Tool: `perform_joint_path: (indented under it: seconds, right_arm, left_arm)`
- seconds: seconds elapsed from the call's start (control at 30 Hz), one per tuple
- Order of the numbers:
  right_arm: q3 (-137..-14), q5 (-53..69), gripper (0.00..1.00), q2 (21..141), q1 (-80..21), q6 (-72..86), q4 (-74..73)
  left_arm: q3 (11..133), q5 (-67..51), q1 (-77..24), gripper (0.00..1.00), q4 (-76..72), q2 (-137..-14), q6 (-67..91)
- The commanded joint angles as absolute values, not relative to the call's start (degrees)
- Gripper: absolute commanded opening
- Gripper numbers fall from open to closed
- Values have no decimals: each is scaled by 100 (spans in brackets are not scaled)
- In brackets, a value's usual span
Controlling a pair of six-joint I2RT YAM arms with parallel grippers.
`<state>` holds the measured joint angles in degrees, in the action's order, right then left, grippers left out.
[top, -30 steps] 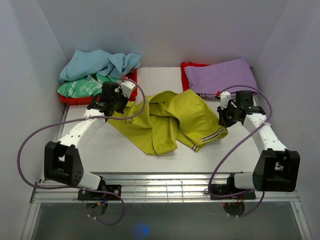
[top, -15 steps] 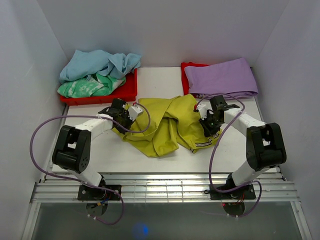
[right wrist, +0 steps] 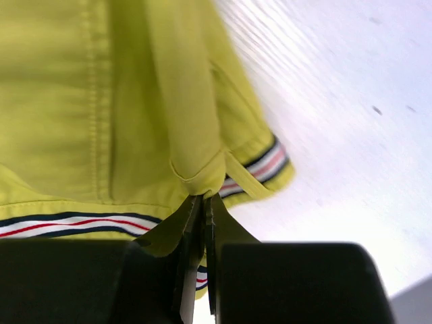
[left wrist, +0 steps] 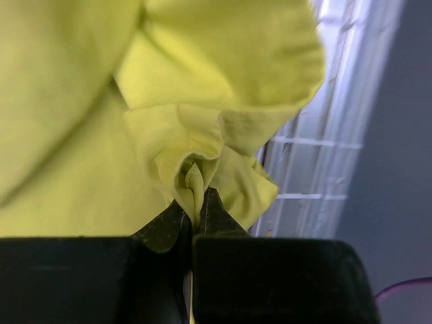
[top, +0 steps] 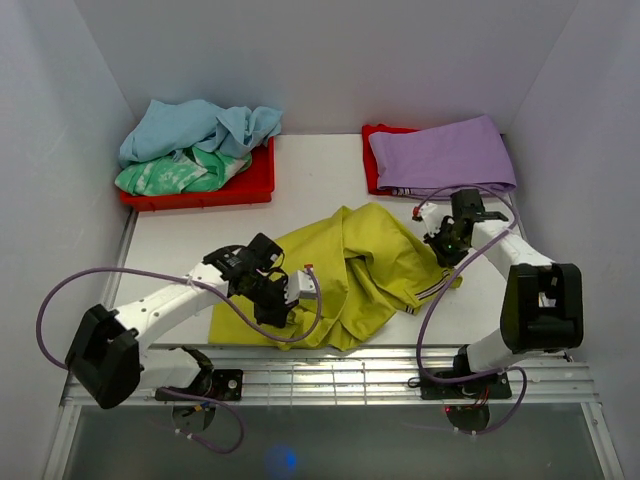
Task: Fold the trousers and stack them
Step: Flatten the trousers out
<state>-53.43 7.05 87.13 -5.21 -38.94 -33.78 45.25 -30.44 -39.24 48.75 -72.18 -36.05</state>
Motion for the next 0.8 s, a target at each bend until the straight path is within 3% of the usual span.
perform_joint_path:
  seconds: [0.0, 0.2, 0.37, 0.47, 0.57, 0.77]
  right_arm:
    - [-5343, 369, 8, 8184, -80, -4692, -3700]
    - [-5791, 290, 8, 7919, 764, -5395, -3814]
    - [-6230, 220, 8, 7919, 1054, -5677, -3797]
    - [-6459, 185, 8, 8033, 1099, -5748, -3806]
    - [-6548, 123, 8, 8147, 1116, -5853, -3771]
    - [-6557, 79, 8, 8218, 1195, -6029, -3753]
  left_arm:
    - [5465, -3640, -3964, 0, 5134, -6549, -2938]
    - [6486, -2981, -2780, 0, 4475, -5828, -1249]
    - [6749, -552, -1794, 0, 3904, -5388, -1274]
    - [6820, 217, -926, 0, 3421, -5256, -1572]
    - [6864, 518, -250, 0, 3113, -5291, -1775]
    - [6855, -158, 1842, 0, 2602, -5694, -2004]
